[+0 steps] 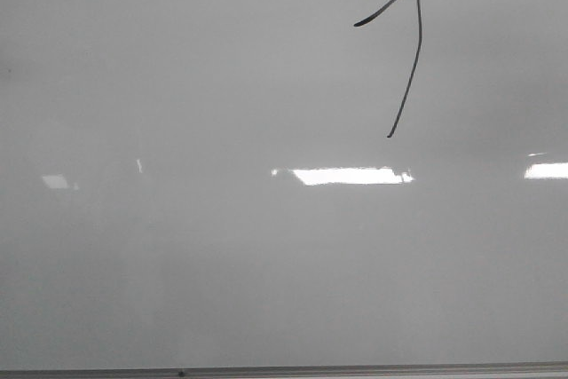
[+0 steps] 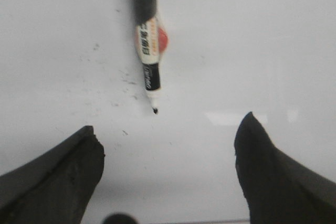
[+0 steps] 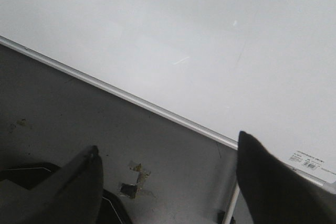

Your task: Write number 7 on whiteboard

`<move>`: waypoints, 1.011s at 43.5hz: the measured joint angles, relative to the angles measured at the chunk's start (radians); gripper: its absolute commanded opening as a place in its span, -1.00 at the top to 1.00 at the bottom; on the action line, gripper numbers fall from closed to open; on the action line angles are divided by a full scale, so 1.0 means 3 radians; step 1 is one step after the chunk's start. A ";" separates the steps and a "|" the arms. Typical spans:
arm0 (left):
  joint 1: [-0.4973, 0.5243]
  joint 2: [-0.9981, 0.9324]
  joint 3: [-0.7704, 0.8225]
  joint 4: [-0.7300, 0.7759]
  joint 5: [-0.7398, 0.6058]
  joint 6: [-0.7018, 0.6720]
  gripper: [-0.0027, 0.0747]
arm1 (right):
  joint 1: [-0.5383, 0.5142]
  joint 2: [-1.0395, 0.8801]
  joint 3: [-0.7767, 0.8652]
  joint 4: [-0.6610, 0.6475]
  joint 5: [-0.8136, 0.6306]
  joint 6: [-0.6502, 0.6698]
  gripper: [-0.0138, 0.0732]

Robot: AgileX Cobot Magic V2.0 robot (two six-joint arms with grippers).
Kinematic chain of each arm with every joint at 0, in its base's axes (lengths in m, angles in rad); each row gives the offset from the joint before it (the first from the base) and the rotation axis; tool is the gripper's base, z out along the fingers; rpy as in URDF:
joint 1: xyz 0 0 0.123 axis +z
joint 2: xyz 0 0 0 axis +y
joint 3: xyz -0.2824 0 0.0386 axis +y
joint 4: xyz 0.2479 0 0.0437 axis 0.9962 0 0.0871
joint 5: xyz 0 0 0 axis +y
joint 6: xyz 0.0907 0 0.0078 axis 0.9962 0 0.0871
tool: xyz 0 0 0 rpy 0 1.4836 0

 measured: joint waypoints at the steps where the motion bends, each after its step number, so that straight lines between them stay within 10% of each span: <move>1: -0.0065 -0.0059 -0.0009 -0.0015 0.0091 0.0002 -0.39 | 0.0000 -0.0023 0.0019 0.0000 -0.0015 0.0000 -0.58; 18: -0.0922 -0.0769 -0.0033 -0.0389 0.0738 0.0029 -0.37 | 0.0000 -0.0149 0.0124 -0.0015 -0.0193 0.0054 -0.46; 32: -0.0948 -0.0774 -0.0033 -0.0397 0.0738 0.0062 0.55 | 0.0000 -0.0149 0.0124 -0.0022 -0.0219 0.0060 0.67; 44: -0.0948 -0.0774 -0.0033 -0.0397 0.0738 0.0294 0.98 | 0.0000 -0.0149 0.0124 -0.0022 -0.0226 0.0062 0.83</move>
